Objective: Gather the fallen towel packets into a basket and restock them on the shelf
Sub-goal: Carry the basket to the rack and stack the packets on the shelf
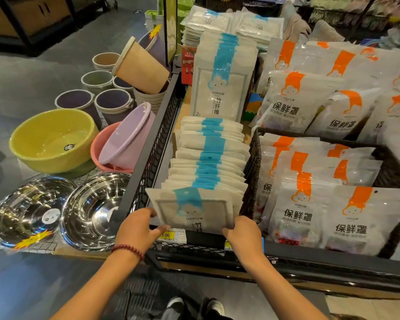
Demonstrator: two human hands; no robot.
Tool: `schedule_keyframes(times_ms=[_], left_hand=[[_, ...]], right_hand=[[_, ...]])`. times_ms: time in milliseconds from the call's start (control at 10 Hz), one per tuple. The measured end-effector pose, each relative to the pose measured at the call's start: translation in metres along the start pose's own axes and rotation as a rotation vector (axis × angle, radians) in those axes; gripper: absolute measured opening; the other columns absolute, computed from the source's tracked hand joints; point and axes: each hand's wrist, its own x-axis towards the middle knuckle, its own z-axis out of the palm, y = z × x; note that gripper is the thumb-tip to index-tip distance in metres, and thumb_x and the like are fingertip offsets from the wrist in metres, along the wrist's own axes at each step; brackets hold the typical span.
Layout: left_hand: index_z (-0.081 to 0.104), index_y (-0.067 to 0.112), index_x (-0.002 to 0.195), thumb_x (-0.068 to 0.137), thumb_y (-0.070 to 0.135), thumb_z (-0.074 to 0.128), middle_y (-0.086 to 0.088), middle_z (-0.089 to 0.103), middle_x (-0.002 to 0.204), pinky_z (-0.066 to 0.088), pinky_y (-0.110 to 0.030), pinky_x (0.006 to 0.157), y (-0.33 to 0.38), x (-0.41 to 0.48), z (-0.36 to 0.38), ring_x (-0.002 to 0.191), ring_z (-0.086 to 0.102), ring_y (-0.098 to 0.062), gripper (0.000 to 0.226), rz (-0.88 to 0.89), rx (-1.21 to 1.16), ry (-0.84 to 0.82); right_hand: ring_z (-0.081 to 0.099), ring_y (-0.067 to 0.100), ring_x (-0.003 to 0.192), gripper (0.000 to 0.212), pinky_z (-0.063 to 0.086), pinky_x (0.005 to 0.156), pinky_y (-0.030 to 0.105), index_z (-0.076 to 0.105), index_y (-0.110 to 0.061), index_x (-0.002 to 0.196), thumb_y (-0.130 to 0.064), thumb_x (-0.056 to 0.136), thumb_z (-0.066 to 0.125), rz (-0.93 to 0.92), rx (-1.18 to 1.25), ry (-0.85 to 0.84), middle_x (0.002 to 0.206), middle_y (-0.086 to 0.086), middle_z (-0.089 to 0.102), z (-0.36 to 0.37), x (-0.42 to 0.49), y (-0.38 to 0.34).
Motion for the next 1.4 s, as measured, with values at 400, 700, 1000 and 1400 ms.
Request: schedule_keyframes(times_ms=[400, 700, 1000, 1400], left_hand=[[0.054, 0.010, 0.118, 0.053, 0.009, 0.089, 0.002, 0.068, 0.102, 0.055, -0.024, 0.082, 0.043, 0.048, -0.005, 0.095, 0.064, -0.004, 0.074, -0.018, -0.626, -0.397], [0.058, 0.008, 0.099, 0.055, 0.013, 0.089, 0.003, 0.062, 0.096, 0.045, -0.011, 0.065, 0.046, 0.065, 0.012, 0.095, 0.061, -0.021, 0.054, -0.165, -0.509, -0.268], [0.060, 0.005, 0.108, 0.060, -0.009, 0.082, -0.015, 0.066, 0.107, 0.050, -0.029, 0.089, 0.057, 0.063, 0.018, 0.100, 0.062, -0.026, 0.055, -0.072, -0.830, -0.041], [0.053, 0.024, 0.112, 0.059, 0.006, 0.086, 0.001, 0.060, 0.107, 0.044, -0.011, 0.078, 0.048, 0.061, 0.012, 0.098, 0.055, -0.011, 0.064, 0.040, -0.593, -0.215]], right_hand=[[0.056, 0.018, 0.113, 0.073, 0.047, 0.099, 0.038, 0.050, -0.015, 0.127, -0.022, 0.065, 0.087, 0.112, 0.588, -0.361, 0.121, 0.003, 0.060, 0.002, 0.032, 0.014], [0.056, 0.026, 0.108, 0.088, 0.048, 0.084, 0.029, 0.034, -0.015, 0.134, -0.013, 0.062, 0.084, 0.169, 0.445, -0.159, 0.112, 0.004, 0.057, 0.029, 0.057, 0.017], [0.059, -0.002, 0.082, 0.054, 0.050, 0.060, 0.011, 0.057, -0.034, 0.100, 0.003, 0.067, 0.077, 0.062, 0.712, 0.144, 0.087, -0.021, 0.062, 0.029, 0.062, 0.014], [0.053, 0.022, 0.113, 0.073, 0.047, 0.089, 0.028, 0.041, -0.009, 0.130, -0.001, 0.067, 0.078, 0.103, 0.513, -0.174, 0.116, 0.001, 0.055, 0.010, 0.055, 0.019]])
